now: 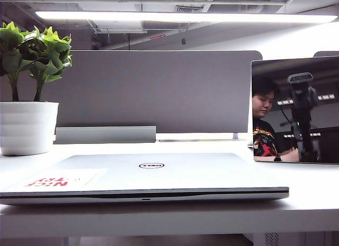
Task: Close the laptop lid.
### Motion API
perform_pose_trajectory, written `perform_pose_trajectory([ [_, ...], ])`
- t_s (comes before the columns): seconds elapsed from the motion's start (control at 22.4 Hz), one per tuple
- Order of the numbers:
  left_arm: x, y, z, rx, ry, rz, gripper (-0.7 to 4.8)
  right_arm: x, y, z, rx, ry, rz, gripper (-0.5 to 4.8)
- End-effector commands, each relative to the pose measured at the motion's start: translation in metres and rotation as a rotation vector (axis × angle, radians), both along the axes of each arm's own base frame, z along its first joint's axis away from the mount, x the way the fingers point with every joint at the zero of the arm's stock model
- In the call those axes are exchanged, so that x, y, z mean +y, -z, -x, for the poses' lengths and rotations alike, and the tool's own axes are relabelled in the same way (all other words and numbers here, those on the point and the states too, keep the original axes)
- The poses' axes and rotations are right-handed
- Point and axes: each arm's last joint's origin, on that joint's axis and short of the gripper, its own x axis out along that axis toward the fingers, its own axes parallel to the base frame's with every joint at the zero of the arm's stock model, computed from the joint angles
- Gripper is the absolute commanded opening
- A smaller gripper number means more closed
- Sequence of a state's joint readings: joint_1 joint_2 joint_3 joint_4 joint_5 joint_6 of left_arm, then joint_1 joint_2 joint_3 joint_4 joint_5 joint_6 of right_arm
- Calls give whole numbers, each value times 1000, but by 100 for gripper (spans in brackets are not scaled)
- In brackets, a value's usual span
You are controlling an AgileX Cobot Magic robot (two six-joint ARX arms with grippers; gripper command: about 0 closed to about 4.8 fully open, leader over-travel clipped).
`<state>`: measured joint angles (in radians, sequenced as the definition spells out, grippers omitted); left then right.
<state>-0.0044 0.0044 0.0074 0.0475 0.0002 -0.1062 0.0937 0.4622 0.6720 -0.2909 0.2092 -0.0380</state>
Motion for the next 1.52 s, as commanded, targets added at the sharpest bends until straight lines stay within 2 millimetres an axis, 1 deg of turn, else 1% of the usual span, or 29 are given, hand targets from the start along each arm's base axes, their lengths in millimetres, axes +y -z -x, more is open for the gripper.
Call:
perform_pose_trajectory([
  [0.04,0,-2,0,-14,4,-1,-5,-6,35,11,-92,30,-26,0],
  [0.18,0,-2,0,-14,4,-1,-5,-8,66,16,-137,47,-27,0],
  [0.36,0,-2,0,-14,4,-1,-5,-8,100,17,-175,56,-32,0],
  [0.45,0,-2,0,-14,4,-1,-5,-8,112,16,-191,45,-59,0],
  [0.71,0,-2,0,-14,4,-1,-5,-5,137,12,-195,-47,-119,0],
  [0.94,0,-2,0,-14,4,-1,-5,-4,149,10,-183,-93,-129,0],
  [1.34,0,-2,0,-14,4,-1,-5,-4,149,10,-177,-98,-124,0],
  [1.52,0,-2,0,-14,4,-1,-5,-5,150,10,-176,-73,-124,0],
])
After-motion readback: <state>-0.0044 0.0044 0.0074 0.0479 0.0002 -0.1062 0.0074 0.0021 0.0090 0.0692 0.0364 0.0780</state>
